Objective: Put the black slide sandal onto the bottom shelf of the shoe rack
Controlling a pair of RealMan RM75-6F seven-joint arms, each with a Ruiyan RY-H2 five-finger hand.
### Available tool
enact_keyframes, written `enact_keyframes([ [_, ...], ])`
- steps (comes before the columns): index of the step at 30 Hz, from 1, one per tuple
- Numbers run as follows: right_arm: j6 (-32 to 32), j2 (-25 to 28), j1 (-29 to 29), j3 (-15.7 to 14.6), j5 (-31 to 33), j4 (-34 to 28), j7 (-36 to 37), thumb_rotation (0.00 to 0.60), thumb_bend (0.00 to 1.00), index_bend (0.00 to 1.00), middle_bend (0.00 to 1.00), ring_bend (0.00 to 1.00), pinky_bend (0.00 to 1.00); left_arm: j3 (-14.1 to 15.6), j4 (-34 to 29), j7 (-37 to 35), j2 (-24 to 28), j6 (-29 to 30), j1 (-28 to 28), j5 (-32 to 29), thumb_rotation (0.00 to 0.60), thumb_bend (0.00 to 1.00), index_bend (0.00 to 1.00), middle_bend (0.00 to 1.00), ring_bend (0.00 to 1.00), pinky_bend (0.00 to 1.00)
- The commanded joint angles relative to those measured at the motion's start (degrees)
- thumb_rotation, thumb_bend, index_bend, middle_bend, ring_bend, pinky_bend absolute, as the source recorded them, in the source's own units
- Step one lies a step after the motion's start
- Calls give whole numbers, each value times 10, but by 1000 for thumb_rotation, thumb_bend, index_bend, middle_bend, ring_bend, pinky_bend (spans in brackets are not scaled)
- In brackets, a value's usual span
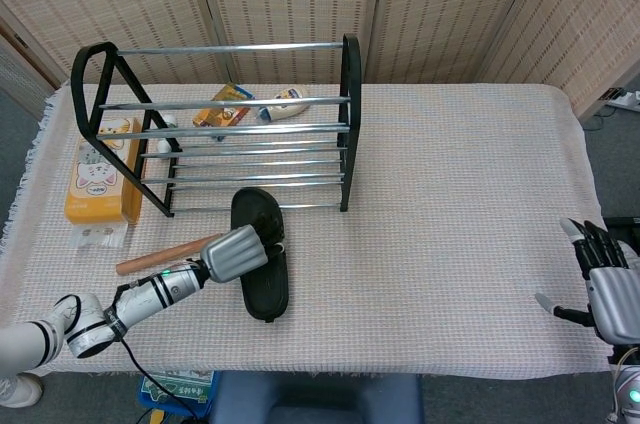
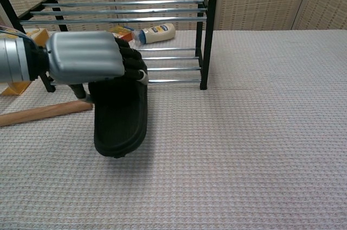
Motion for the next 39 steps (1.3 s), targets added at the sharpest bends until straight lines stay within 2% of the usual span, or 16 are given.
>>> enact_keyframes([
  [1,1,0,-1,0,0,1,2,600,101,0,71,4,44,-6,7,-4,-2,-8,-7,-5,600,133,462,258,210,317],
  [12,2,-1,-5,0,5,7,7,600,101,0,70,4,44,-20,86,-42,-37,-40,-39,-22,600,133,421,252,202,317],
  [24,1,-1,-8,-1,9,9,7,600,101,0,71,4,44,-20,169,-67,-80,-65,-53,-50,600,133,376,212,192,316],
  [32,2,0,-11,-1,9,8,6,600,102,0,71,6,44,-23,204,-73,-97,-79,-60,-70,600,133,352,210,190,316],
  [39,0,0,-11,-1,10,7,6,600,101,0,71,6,44,-27,228,-63,-106,-93,-64,-91,600,133,290,153,135,316],
])
